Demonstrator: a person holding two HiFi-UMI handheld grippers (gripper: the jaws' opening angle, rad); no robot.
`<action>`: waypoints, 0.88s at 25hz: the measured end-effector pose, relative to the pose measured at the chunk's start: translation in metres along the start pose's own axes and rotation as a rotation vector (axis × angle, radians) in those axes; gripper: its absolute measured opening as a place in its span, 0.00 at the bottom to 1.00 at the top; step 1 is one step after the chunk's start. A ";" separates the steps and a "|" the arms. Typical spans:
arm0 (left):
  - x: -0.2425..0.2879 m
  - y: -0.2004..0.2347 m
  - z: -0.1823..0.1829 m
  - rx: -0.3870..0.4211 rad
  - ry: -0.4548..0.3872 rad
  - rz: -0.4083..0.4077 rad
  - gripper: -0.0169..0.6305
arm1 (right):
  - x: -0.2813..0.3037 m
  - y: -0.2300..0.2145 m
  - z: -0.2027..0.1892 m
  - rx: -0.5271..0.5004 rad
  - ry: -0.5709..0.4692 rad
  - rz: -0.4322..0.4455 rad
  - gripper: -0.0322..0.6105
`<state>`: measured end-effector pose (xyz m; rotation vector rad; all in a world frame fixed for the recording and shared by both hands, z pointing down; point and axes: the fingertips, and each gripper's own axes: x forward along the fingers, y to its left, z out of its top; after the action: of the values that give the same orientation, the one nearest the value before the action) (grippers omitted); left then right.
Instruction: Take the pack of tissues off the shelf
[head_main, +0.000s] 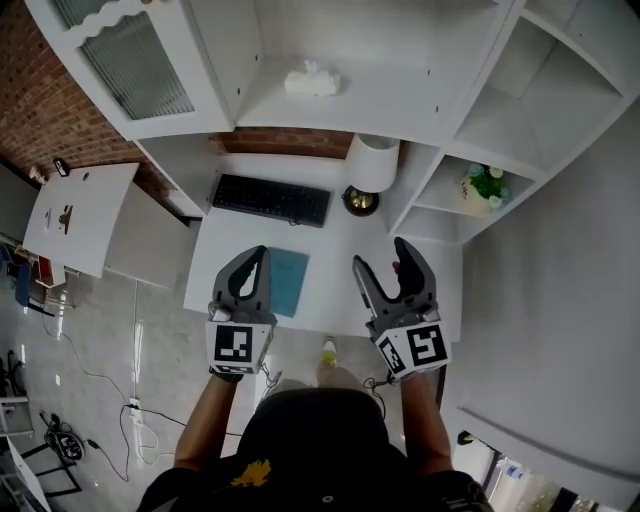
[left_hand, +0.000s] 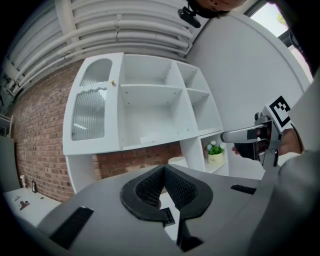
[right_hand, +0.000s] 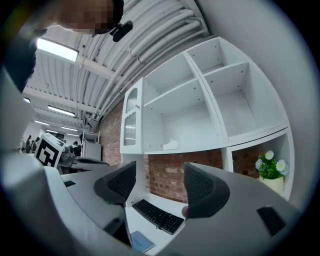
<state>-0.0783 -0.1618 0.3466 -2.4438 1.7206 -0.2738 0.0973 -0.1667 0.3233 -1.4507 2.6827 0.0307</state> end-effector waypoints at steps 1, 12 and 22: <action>0.008 -0.001 0.001 0.008 0.004 -0.003 0.05 | 0.005 -0.007 0.001 0.002 -0.004 0.002 0.50; 0.058 0.009 0.002 -0.027 -0.006 0.028 0.05 | 0.064 -0.032 0.005 -0.007 -0.003 0.057 0.50; 0.086 0.050 0.021 -0.042 -0.091 0.005 0.05 | 0.108 -0.030 0.010 0.001 0.004 0.035 0.50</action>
<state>-0.0914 -0.2599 0.3215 -2.4395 1.7111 -0.1247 0.0647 -0.2724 0.3045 -1.4049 2.7104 0.0286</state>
